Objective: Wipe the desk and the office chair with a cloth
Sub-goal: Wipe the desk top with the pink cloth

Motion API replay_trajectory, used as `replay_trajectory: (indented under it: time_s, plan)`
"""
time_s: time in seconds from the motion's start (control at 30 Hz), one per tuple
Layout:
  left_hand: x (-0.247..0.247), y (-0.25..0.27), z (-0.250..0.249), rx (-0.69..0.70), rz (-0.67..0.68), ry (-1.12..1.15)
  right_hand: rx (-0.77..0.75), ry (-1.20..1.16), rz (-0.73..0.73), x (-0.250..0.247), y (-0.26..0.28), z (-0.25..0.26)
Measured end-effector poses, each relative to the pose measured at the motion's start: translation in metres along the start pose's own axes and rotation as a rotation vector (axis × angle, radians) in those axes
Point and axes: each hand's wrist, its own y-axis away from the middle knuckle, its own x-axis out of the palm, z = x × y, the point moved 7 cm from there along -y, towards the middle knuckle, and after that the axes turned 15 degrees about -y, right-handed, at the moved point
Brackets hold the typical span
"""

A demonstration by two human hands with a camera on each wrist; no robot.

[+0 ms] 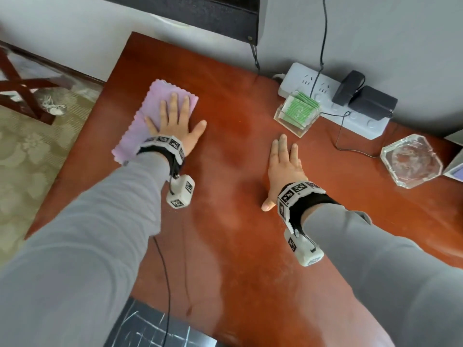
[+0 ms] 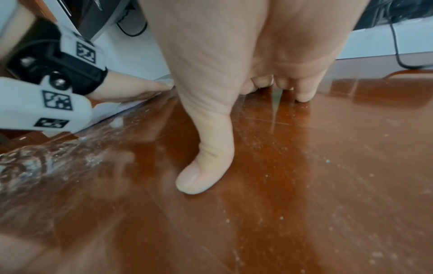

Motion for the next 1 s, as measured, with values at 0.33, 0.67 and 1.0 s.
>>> replay_trajectory:
  time_s: [0.33,0.67,1.0]
  plan:
    - [0.038,0.121,-0.123,0.484,-0.101,-0.052,-0.034,0.078,-0.020,-0.003,0.001,0.001]
    - [0.059,0.116,-0.025,0.111,-0.020,0.107,-0.076,0.111,-0.020,0.017,0.024,0.005]
    - [0.083,0.181,-0.057,0.333,-0.085,0.013,-0.118,0.137,-0.022,0.036,0.040,0.001]
